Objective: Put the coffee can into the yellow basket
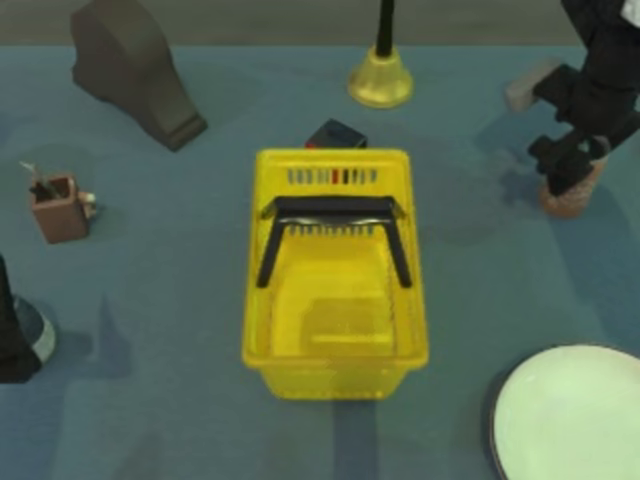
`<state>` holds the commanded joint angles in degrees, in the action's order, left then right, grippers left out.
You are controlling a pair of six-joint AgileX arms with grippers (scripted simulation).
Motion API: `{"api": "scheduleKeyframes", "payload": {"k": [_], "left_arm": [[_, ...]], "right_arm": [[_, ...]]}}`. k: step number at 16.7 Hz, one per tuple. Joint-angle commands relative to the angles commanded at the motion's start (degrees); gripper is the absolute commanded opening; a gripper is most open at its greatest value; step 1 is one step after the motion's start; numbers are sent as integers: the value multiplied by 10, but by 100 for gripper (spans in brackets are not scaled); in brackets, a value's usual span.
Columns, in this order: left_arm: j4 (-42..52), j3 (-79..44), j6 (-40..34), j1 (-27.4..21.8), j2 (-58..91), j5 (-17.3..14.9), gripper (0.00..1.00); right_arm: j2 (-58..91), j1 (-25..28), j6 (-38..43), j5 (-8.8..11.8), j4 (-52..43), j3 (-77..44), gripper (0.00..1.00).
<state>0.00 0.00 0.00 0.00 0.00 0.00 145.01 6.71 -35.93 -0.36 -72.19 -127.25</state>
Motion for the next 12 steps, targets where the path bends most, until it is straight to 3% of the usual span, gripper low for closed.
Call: {"api": "scheduleKeyframes", "payload": {"k": [5,12], "left_arm": [[0,0,0,0,0,0,100],[0,0,0,0,0,0,100]], "right_arm": [[0,0,0,0,0,0,2],[0,0,0,0,0,0,0]]}}
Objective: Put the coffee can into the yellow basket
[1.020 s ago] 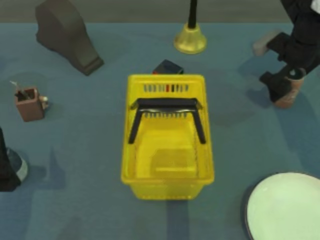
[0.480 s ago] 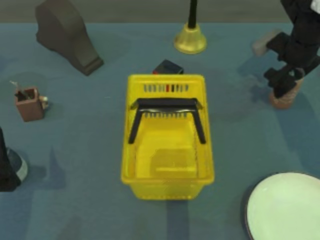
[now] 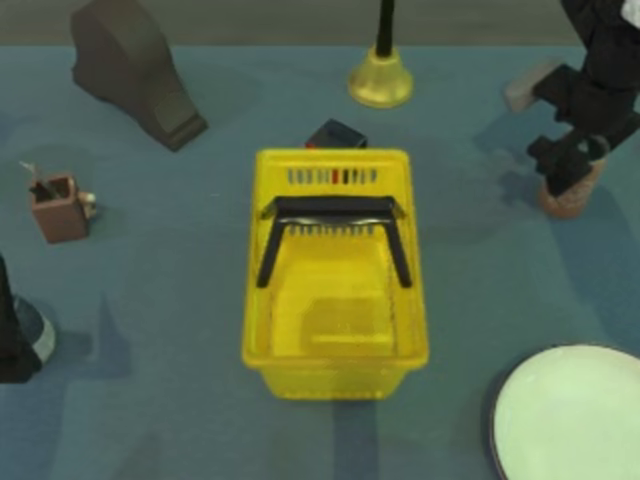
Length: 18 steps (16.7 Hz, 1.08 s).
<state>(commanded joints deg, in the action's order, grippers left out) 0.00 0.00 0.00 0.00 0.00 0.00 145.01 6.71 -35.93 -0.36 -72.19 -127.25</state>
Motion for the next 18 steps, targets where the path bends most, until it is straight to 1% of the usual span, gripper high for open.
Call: {"api": "scheduleKeyframes", "payload": {"k": [3,4,6,8,10,12,15,18], "left_arm": [[0,0,0,0,0,0,100],[0,0,0,0,0,0,100],[0,0,0,0,0,0,100],[0,0,0,0,0,0,100],[0,0,0,0,0,0,100],[0,0,0,0,0,0,100],[0,0,0,0,0,0,100],[0,0,0,0,0,0,100]], "right_arm": [[0,-2,1,0,0,0,0],[0,-1,3,4,5,3,0],[-2,4,12,21,34,18,0],[-7,10,29,51,86,44,0],[-17,19,53,92,160,78,0],[-33,28,82,141,252,119,0],[-69,45,130,227,418,190,0],[-114,63,183,320,604,264,0]]}}
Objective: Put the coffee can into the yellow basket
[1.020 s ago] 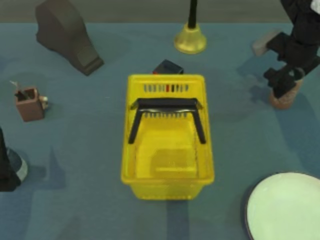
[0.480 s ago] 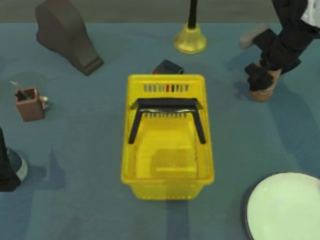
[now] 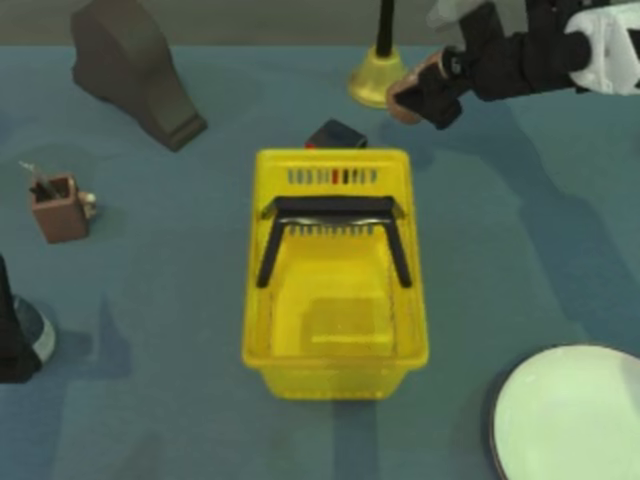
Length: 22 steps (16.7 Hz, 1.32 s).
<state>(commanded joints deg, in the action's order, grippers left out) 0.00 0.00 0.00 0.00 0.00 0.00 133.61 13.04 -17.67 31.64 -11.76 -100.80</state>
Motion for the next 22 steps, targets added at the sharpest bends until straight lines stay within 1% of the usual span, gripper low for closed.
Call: {"api": "scheduleKeyframes", "payload": {"k": [4,6,8,9,11,13,14,20,22], "left_arm": [[0,0,0,0,0,0,100],[0,0,0,0,0,0,100],[0,0,0,0,0,0,100],[0,0,0,0,0,0,100],[0,0,0,0,0,0,100],[0,0,0,0,0,0,100],[0,0,0,0,0,0,100],[0,0,0,0,0,0,100],[0,0,0,0,0,0,100]], "right_arm": [[-62,24,71,125,248,103,0],[-90,36,105,182,357,155,0],[-115,46,137,232,451,202,0],[-125,50,151,253,490,224,0],[-142,57,174,288,551,261,0],[-153,61,190,311,588,286,0],[-156,62,194,317,597,292,0],[-153,60,196,319,602,293,0],[-133,62,195,321,623,297,0]]}}
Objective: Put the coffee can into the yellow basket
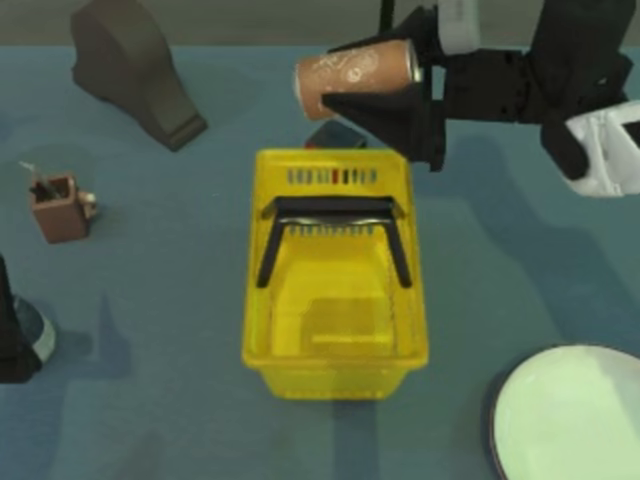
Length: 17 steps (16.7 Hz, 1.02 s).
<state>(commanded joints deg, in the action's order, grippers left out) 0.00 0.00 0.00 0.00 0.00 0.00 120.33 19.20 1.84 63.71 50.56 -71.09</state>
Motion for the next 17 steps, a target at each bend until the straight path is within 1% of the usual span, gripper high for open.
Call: {"api": "scheduleKeyframes", "payload": {"k": [5,7,12,17], "left_arm": [[0,0,0,0,0,0,100],[0,0,0,0,0,0,100],[0,0,0,0,0,0,100],[0,0,0,0,0,0,100]], "right_arm": [[89,2,-3,-2,117,22,0],[117,3,-3,-3,150,32,0],[125,4,-2,-4,159,35,0],[125,4,-2,-4,159,35,38]]}}
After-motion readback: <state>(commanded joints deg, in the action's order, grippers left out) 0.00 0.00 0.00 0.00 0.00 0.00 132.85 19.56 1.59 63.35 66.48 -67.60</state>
